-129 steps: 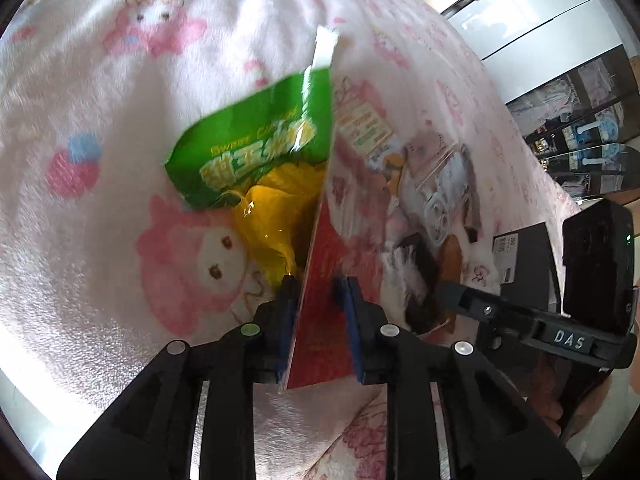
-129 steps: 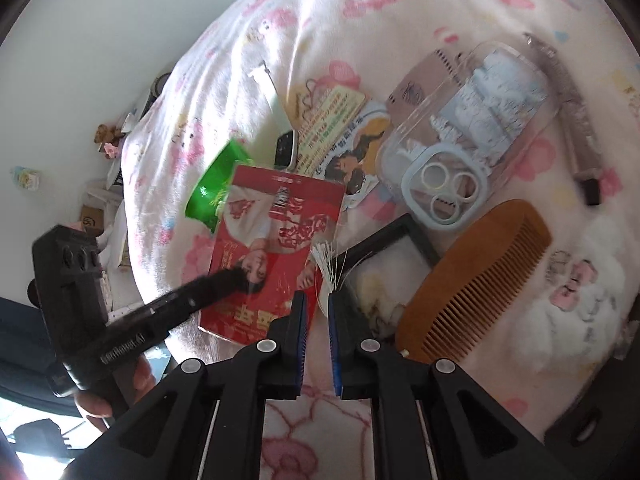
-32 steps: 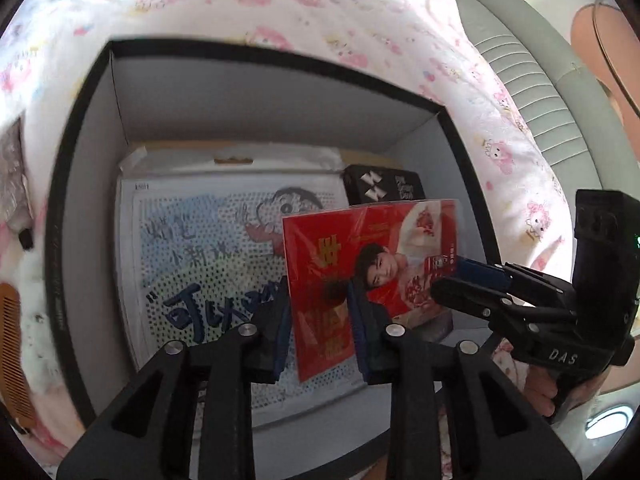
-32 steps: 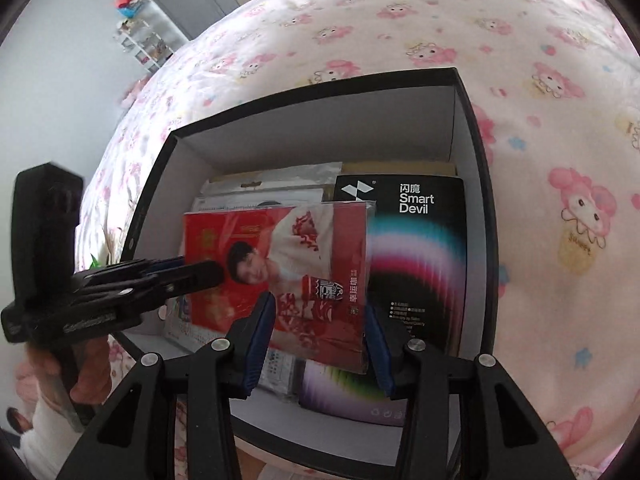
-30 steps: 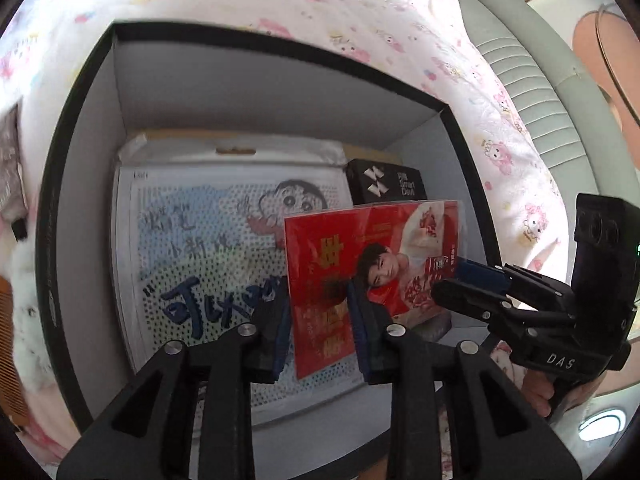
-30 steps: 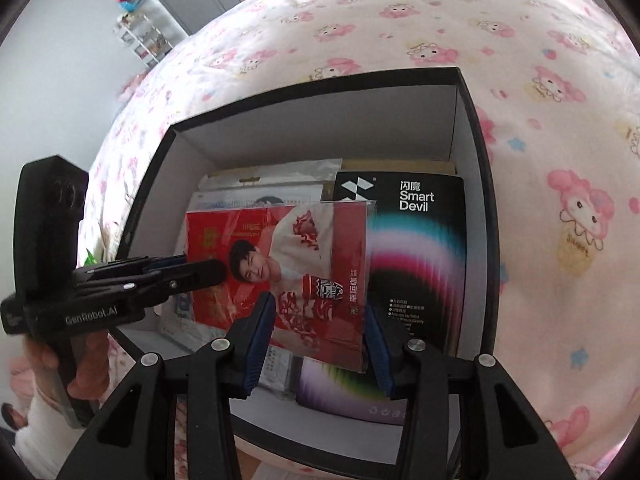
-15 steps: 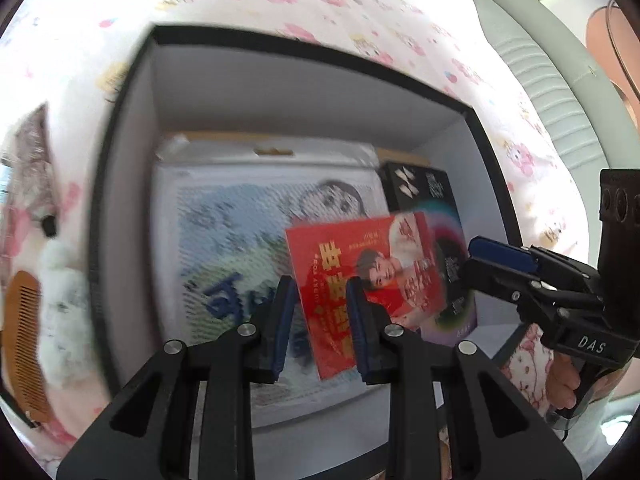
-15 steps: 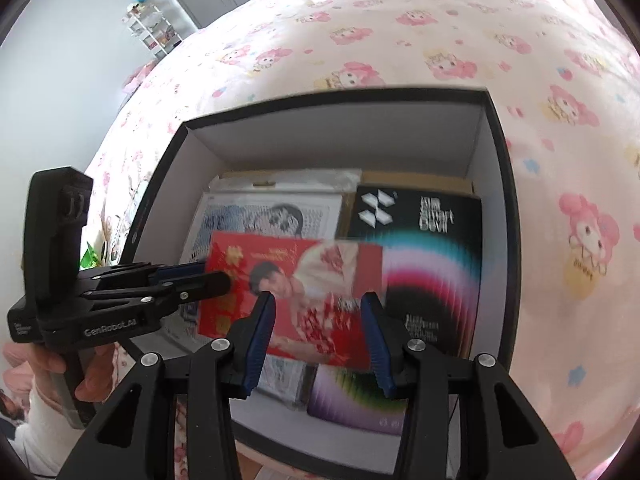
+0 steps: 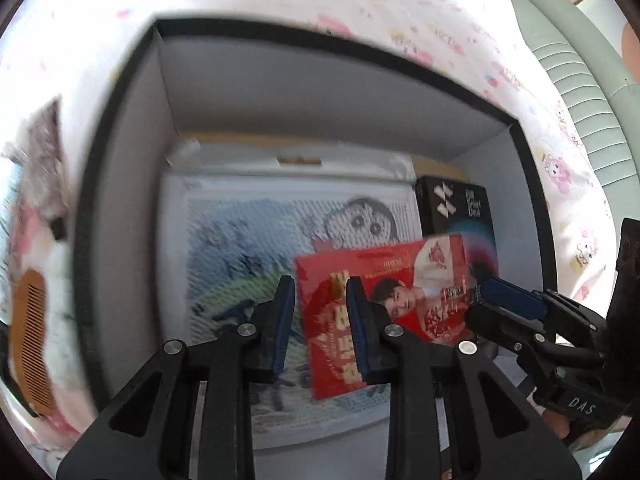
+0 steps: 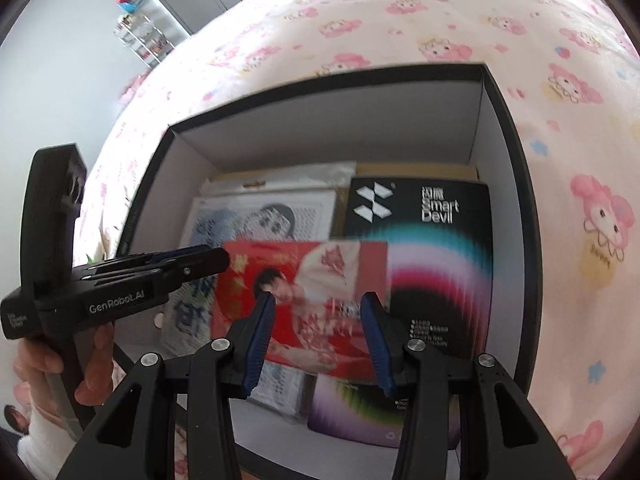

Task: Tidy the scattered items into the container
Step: 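Lower the red card packet into the container beside the black box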

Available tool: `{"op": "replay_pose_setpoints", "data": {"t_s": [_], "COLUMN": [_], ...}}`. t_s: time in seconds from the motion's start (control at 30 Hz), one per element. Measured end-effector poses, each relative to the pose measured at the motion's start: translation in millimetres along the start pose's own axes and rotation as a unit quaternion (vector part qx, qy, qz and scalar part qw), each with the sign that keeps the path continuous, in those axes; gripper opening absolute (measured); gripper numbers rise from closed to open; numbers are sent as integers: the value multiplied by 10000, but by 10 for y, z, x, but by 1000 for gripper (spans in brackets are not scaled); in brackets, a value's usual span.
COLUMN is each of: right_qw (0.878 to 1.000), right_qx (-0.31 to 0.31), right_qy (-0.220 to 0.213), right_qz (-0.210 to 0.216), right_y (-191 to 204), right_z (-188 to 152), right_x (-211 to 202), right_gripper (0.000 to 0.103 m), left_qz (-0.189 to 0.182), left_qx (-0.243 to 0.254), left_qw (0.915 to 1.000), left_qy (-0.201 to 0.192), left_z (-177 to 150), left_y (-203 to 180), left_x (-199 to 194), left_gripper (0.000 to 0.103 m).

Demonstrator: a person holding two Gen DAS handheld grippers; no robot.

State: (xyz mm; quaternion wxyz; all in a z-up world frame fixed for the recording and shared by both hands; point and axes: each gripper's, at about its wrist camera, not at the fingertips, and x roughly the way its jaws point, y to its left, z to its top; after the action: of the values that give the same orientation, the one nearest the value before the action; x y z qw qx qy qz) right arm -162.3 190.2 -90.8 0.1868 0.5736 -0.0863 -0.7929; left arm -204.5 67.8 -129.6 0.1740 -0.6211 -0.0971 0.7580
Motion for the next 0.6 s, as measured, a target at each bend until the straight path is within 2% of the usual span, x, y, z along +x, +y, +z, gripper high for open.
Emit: {"op": "replay_pose_setpoints", "data": {"t_s": [0.07, 0.17, 0.2, 0.3, 0.4, 0.5, 0.6], "right_qw": [10000, 9999, 9999, 9998, 9998, 9999, 9999], "right_qx": [78, 122, 112, 86, 76, 90, 139], "right_qy": [37, -49, -104, -197, -181, -96, 16], "right_qz": [44, 25, 18, -22, -83, -51, 10], "right_y": [-30, -52, -51, -52, -70, -76, -72], "right_z": [-11, -4, -2, 3, 8, 5, -17], "right_x": [13, -27, -52, -92, -68, -23, 20], "right_gripper": [41, 41, 41, 41, 41, 41, 41], "left_qz": [-18, -534, -510, -104, -69, -63, -590], "left_qx": [94, 202, 238, 220, 79, 142, 176], "left_qw": [10000, 9983, 9984, 9996, 9999, 9998, 9978], "left_qy": [15, 88, 25, -107, 47, 81, 258], "left_z": [-9, -29, -30, 12, 59, 71, 71], "left_y": [-32, -73, -88, -100, -85, -136, -187], "left_x": [0, -41, -67, -78, 23, 70, 90], "left_gripper": [25, 25, 25, 25, 25, 25, 25]}}
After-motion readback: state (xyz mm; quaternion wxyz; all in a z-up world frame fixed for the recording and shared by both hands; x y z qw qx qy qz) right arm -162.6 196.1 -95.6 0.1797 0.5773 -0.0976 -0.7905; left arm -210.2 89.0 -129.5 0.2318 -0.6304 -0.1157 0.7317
